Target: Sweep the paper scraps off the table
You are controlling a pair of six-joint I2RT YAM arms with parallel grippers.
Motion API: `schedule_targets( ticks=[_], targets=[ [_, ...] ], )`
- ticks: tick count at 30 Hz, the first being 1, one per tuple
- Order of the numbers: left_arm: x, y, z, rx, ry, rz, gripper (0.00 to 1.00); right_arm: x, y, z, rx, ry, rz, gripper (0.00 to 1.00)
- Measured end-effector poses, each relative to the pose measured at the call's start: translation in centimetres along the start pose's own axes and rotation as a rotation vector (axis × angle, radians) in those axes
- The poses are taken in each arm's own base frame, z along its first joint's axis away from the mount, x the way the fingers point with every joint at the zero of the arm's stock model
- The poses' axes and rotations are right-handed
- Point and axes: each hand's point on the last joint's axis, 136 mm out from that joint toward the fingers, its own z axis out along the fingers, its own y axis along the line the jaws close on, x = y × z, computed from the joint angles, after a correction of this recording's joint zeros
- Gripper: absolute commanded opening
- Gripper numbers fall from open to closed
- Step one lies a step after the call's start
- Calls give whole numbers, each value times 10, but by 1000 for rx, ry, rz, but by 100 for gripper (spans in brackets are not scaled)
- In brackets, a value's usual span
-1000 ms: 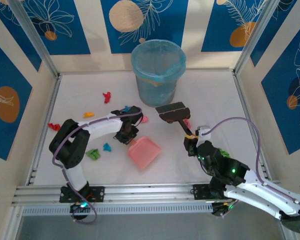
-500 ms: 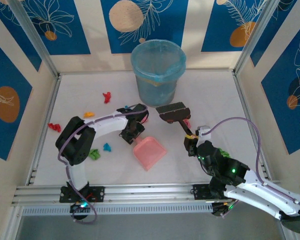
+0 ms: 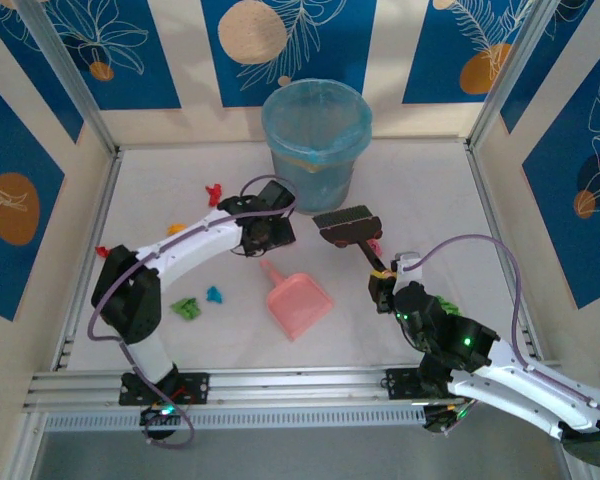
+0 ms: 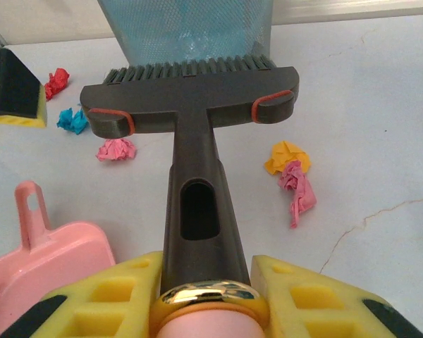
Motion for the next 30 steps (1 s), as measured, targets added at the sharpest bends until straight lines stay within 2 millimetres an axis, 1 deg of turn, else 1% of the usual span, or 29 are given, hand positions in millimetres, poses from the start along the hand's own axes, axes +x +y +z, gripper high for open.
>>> schedule_targets(
  ticks=[3, 5, 6, 7, 9, 12, 14, 20, 26, 30],
  targets=[
    [-10, -14, -3, 56, -5, 152, 61, 0, 0, 0, 0, 0, 3, 0],
    [-14, -25, 0, 88, 4, 235, 55, 0, 0, 0, 3, -1, 3, 0],
    [-16, -30, 4, 103, 13, 269, 50, 0, -1, 0, 5, -2, 3, 0],
    [-16, -34, 11, 114, 27, 297, 48, 0, -1, 0, 8, -2, 5, 0],
    [-13, -38, 25, 126, 61, 342, 46, 0, -3, 0, 16, -3, 3, 0],
    [-3, -34, 47, 128, 128, 378, 42, 1, -5, 0, 25, 0, 2, 0],
    [1, -31, 55, 132, 159, 384, 42, 2, -6, 0, 29, 3, 0, 0],
    [7, -26, 62, 165, 195, 376, 42, 3, -7, 0, 33, 5, 3, 0],
    [32, -4, 69, 156, 252, 365, 44, 3, -7, 0, 34, 5, 3, 0],
    [38, 6, 69, 163, 267, 352, 44, 3, -7, 0, 34, 5, 3, 0]
  ],
)
